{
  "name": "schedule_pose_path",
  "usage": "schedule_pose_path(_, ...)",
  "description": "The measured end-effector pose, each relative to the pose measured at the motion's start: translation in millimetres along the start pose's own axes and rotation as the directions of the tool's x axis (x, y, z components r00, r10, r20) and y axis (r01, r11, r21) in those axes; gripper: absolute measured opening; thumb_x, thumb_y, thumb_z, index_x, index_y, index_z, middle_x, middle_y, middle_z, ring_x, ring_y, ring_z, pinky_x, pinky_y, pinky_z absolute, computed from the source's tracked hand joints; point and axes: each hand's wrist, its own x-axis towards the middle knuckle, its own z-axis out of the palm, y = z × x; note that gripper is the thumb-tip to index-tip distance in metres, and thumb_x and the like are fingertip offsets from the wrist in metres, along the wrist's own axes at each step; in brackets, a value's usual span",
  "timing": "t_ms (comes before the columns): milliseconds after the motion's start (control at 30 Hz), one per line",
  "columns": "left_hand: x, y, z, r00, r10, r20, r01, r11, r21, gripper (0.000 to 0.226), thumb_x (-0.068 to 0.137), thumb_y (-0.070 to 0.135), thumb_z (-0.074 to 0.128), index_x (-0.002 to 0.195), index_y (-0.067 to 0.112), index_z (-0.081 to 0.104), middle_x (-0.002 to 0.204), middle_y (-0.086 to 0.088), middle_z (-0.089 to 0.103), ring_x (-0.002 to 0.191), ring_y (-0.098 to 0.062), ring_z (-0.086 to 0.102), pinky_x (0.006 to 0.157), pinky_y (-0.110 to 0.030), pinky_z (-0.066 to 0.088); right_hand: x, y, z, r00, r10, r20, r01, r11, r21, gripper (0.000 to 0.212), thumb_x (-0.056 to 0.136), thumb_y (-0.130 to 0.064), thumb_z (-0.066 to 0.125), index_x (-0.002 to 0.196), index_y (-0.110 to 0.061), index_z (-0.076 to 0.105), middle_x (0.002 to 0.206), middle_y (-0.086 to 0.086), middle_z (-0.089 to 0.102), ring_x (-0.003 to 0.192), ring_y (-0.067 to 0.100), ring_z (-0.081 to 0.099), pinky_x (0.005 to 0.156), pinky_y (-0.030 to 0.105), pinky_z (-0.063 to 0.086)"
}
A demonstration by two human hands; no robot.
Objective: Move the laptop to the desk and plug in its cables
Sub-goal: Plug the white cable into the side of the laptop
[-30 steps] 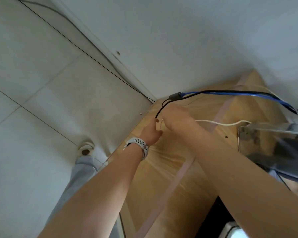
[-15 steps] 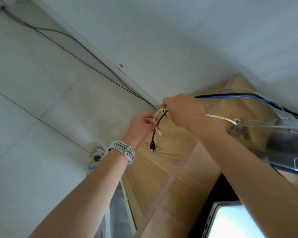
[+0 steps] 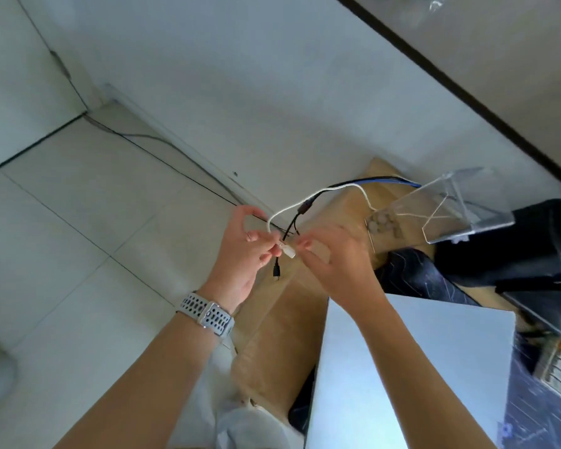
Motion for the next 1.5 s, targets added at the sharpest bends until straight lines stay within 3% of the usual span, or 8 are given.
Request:
schedule_pose_path(233, -65.2, -33.6, 8.9, 0.999, 0.012, -0.052, -0.014, 0.999, -0.041, 0.012, 0.088, -0.006, 0.057, 0.088, 0.004, 0.062, 0.062, -0.007, 0.066, 0.06, -0.018, 0.064, 0.063, -0.027, 0.041, -62.6, -3.5, -13.7, 0.99, 0.089, 0.106, -0.103, 0.984, 0.143, 0.006, 0.082, -0.013, 0.066, 0.084, -0.013, 0.072, 0.077, -0.007, 0.068, 0.071, 0.001, 0.058, 0.065, 0.008, 0.04)
schedule_pose_path(333, -78.7, -48.8, 7.0, 0.988, 0.146, -0.042, -0.134, 0.966, 0.222, 0.006, 0.088, 0.001, 0.061, 0.084, 0.005, 0.064, 0.063, -0.011, 0.068, 0.059, -0.021, 0.068, 0.062, -0.028, 0.051, -78.0, -0.7, -13.7, 0.982, 0.115, 0.148, -0.139, 0.976, 0.168, 0.008, 0.084, -0.01, 0.064, 0.081, -0.012, 0.071, 0.074, -0.009, 0.065, 0.069, -0.007, 0.057, 0.068, 0.003, 0.038)
schedule_pose_path(400, -84.6, -59.3, 2.6, 0.922, 0.37, 0.115, -0.355, 0.689, 0.631, 0.009, 0.087, 0.018, 0.066, 0.082, 0.011, 0.067, 0.053, -0.001, 0.063, 0.048, -0.008, 0.062, 0.054, -0.02, 0.052, -84.9, 1.5, -13.3, 0.98, 0.112, 0.164, -0.138, 0.979, 0.151, 0.01, 0.084, -0.007, 0.063, 0.081, -0.011, 0.07, 0.076, -0.004, 0.068, 0.069, -0.009, 0.055, 0.069, 0.001, 0.037)
schedule_pose_path(467, -87.6, -64.1, 1.0, 0.832, 0.472, 0.291, -0.488, 0.377, 0.787, 0.016, 0.084, 0.029, 0.069, 0.077, 0.014, 0.069, 0.04, 0.013, 0.045, 0.036, -0.001, 0.048, 0.044, -0.01, 0.035, -87.8, 2.8, -12.8, 0.976, 0.12, 0.18, -0.142, 0.983, 0.115, 0.01, 0.084, -0.005, 0.062, 0.081, -0.009, 0.071, 0.08, 0.001, 0.07, 0.07, -0.003, 0.054, 0.071, 0.0, 0.034)
schedule_pose_path(667, -84.7, -70.7, 0.2, 0.734, 0.565, 0.378, -0.504, 0.079, 0.86, 0.021, 0.08, 0.037, 0.072, 0.075, 0.017, 0.072, 0.048, 0.014, 0.036, 0.043, -0.007, 0.038, 0.046, -0.02, 0.034, -92.4, 9.0, 0.0, 0.986, 0.136, 0.1, -0.127, 0.987, -0.099, 0.011, 0.086, -0.009, 0.062, 0.085, -0.014, 0.071, 0.104, 0.002, 0.059, 0.103, 0.021, 0.043, 0.08, 0.022, 0.025)
schedule_pose_path(833, -72.2, -60.3, 7.6, 0.813, 0.408, 0.416, -0.57, 0.407, 0.714, 0.014, 0.089, 0.021, 0.062, 0.092, 0.011, 0.072, 0.079, 0.007, 0.052, 0.072, 0.0, 0.047, 0.062, -0.023, 0.045, -86.4, 13.0, -1.3, 0.996, 0.09, -0.011, -0.09, 0.992, -0.088, 0.011, 0.082, -0.009, 0.067, 0.083, -0.018, 0.072, 0.106, 0.003, 0.055, 0.097, 0.015, 0.038, 0.086, 0.025, 0.023)
schedule_pose_path(1100, -38.6, -71.4, 9.9, 0.843, 0.378, 0.382, -0.52, 0.39, 0.76, 0.012, 0.091, 0.012, 0.059, 0.086, 0.006, 0.069, 0.06, 0.012, 0.052, 0.053, 0.0, 0.046, 0.055, -0.007, 0.035, -68.3, 36.6, -25.7, 0.971, 0.24, 0.008, -0.239, 0.969, -0.068, 0.026, 0.088, -0.013, 0.061, 0.113, -0.019, 0.068, 0.123, 0.005, 0.058, 0.118, 0.025, 0.046, 0.102, 0.044, 0.035)
schedule_pose_path(1500, -25.8, -102.7, 5.5, 0.895, 0.293, 0.336, -0.446, 0.594, 0.67, 0.016, 0.088, 0.016, 0.062, 0.078, 0.007, 0.069, 0.064, -0.006, 0.063, 0.059, -0.013, 0.053, 0.055, -0.016, 0.034, -75.0, 59.4, -8.2, 0.953, 0.251, 0.172, -0.232, 0.965, -0.123, 0.031, 0.091, -0.033, 0.057, 0.118, -0.019, 0.065, 0.117, -0.003, 0.066, 0.114, 0.018, 0.055, 0.107, 0.058, 0.028)
